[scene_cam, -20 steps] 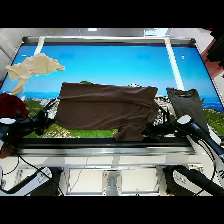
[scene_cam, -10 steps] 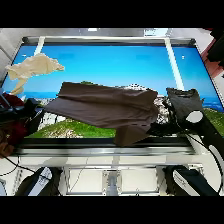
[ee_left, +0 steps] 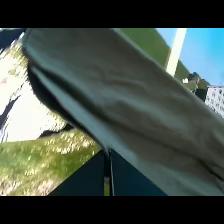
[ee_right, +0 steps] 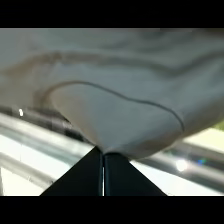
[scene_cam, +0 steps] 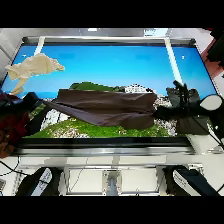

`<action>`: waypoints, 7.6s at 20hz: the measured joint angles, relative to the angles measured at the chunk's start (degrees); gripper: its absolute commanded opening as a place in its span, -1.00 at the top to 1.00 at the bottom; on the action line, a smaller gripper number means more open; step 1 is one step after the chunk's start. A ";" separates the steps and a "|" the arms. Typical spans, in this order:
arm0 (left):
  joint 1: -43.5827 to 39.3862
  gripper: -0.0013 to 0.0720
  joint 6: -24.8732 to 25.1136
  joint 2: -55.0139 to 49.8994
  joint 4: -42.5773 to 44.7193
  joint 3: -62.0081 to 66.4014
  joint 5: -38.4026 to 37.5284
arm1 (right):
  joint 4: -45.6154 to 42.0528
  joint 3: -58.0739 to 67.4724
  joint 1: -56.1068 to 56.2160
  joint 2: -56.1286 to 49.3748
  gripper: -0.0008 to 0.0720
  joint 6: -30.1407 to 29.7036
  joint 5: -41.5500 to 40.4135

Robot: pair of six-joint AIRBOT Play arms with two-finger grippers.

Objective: Fold the shirts.

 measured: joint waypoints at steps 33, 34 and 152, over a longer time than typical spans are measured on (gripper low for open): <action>-16.79 -0.03 0.83 -43.12 -0.26 37.81 16.22 | -11.10 39.34 -5.05 -45.18 -0.24 -1.79 -6.10; -18.45 -0.03 5.14 -42.73 -2.49 38.47 15.78 | -11.34 39.23 -6.03 -44.98 -0.26 -1.79 -4.42; -28.22 0.93 -10.64 -49.83 45.68 62.69 -12.55 | -19.47 56.96 -28.30 -30.75 0.91 15.85 23.45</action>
